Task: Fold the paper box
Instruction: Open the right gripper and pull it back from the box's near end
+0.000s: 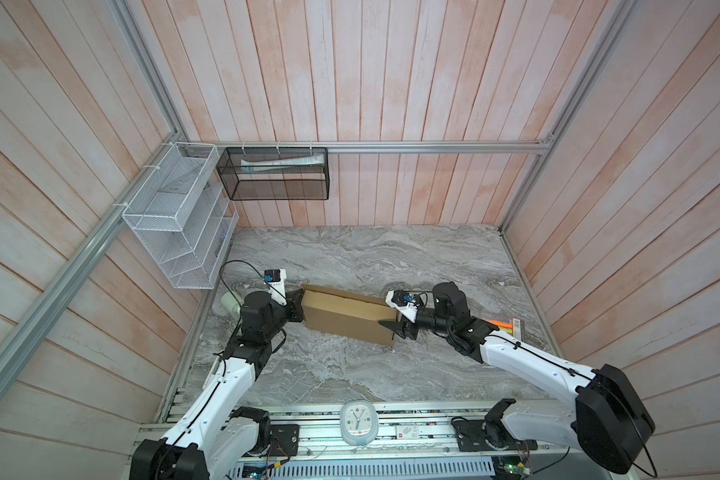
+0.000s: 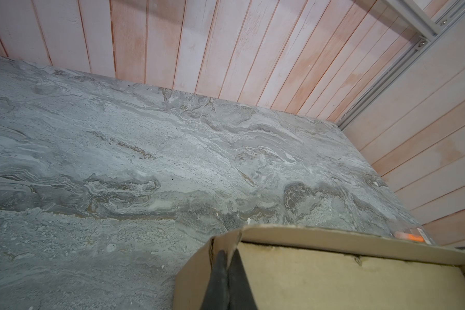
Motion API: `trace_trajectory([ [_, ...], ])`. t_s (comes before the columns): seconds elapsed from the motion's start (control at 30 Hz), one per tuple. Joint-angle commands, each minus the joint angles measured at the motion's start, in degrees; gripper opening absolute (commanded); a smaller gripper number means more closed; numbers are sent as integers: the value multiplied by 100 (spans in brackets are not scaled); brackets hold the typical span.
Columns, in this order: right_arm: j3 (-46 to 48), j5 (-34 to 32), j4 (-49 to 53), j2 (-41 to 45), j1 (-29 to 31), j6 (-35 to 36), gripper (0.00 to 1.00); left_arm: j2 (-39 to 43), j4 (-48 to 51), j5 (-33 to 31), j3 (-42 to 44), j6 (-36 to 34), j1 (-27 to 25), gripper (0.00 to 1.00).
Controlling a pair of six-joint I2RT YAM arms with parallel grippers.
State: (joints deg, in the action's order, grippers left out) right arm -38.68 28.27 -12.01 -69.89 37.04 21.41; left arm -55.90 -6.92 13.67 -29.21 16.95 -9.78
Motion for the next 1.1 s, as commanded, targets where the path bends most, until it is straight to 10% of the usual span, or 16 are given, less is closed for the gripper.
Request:
trace_trajectory([
  [0.0, 96, -112, -100, 297, -16, -156, 64, -54, 573, -75, 117, 66, -17, 0],
  [0.73, 98, -1453, 731, 2054, 14, -1599, 45, -62, 638, 52, -6, 58, -41, 0],
  [1.07, -172, -1008, 1314, 1667, 93, -2094, 41, -55, 666, 53, -17, 33, -50, 0],
])
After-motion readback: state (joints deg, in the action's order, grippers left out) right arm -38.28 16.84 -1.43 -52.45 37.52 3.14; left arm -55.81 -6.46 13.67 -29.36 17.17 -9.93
